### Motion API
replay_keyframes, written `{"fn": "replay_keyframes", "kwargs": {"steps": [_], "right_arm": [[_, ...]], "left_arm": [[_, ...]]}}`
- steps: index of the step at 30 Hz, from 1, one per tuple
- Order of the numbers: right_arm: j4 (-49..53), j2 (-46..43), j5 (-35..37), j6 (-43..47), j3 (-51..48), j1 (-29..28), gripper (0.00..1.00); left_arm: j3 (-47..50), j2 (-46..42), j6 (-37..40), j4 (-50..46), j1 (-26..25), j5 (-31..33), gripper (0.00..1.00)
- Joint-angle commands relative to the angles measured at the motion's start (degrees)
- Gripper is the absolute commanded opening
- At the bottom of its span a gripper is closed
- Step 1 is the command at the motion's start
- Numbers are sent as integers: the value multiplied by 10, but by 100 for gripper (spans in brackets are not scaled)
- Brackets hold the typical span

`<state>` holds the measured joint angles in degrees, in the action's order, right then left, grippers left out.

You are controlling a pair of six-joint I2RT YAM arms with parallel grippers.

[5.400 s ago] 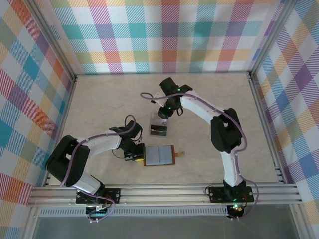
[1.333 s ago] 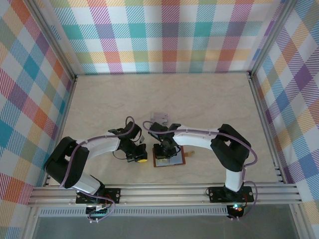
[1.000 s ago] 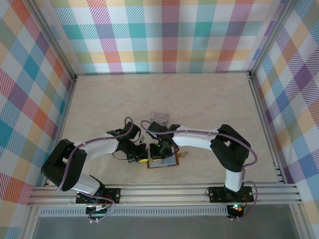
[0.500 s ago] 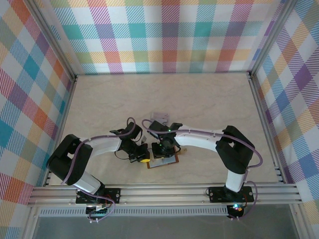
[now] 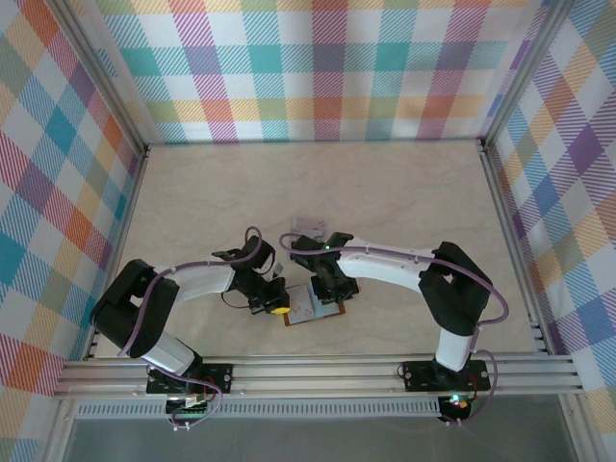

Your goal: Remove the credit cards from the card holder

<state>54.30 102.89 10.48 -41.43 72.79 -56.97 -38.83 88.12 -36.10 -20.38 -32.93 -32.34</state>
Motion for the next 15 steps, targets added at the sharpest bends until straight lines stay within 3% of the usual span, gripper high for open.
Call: {"fn": "replay_keyframes", "kwargs": {"steps": [1,5,9,15], "right_arm": [[22,-14,9,9,27,3,30],[-25,-34,-51,14,23,3,30],[-141,-57,-164,13,-6,6,30],[-238,-20,-280,-12,-23,14,30]], "left_arm": [[3,7,16,-56,-2,54,0],[-2,5,18,-64,-3,58,0],[-4,2,19,-67,-3,60,0],[-9,3,23,-74,-3,64,0]]}}
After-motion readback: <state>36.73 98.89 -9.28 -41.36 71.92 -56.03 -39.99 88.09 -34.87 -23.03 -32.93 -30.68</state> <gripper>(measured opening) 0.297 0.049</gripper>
